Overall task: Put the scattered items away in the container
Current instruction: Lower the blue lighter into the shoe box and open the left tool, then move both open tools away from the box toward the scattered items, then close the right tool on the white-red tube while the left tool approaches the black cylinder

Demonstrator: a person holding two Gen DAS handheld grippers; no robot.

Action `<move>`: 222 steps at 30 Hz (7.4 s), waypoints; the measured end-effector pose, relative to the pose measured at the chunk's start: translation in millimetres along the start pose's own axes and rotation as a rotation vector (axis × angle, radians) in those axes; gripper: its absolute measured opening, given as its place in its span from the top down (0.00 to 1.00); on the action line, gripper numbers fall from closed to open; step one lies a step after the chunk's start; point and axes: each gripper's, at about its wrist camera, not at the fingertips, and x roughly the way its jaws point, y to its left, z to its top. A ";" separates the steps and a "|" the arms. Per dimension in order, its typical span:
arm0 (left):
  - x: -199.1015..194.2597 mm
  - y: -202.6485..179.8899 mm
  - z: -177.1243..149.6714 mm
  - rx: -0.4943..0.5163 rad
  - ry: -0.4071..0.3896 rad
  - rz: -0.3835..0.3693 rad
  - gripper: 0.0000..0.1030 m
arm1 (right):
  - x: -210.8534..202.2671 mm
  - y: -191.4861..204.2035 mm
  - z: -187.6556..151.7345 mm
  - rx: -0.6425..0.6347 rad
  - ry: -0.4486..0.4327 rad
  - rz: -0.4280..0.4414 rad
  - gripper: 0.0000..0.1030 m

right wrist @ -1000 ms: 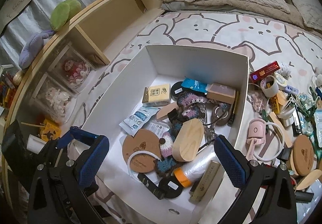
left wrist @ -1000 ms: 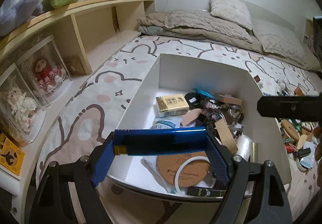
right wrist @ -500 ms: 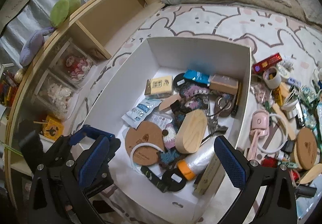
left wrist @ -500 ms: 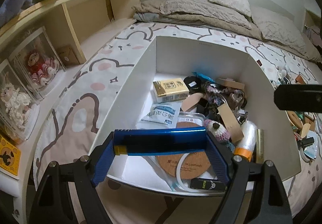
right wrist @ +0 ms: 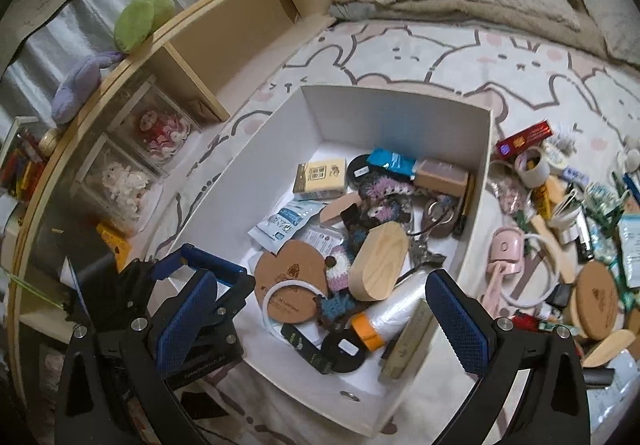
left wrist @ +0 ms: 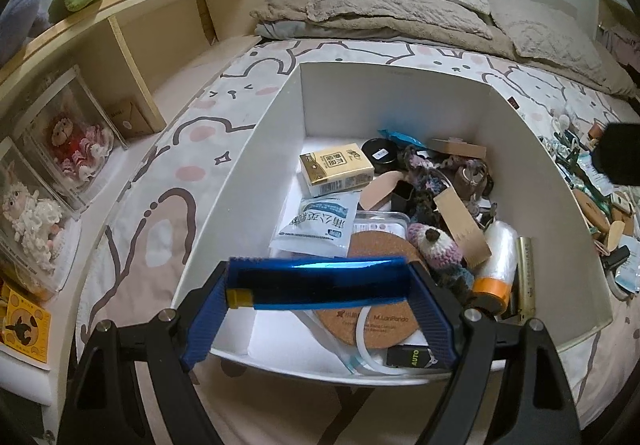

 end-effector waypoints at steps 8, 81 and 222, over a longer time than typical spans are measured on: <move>-2.9 0.7 0.4 -0.014 0.001 -0.004 0.14 | -14.0 -13.5 -12.9 -0.013 -0.022 -0.023 0.00; -132.5 -41.0 20.4 -0.117 -0.355 -0.189 0.00 | -145.2 -57.9 -70.4 -0.225 -0.516 -0.291 0.00; 2.3 -326.4 60.9 0.137 0.120 -0.384 0.00 | -122.1 -383.8 -82.4 0.480 -0.005 -0.390 0.00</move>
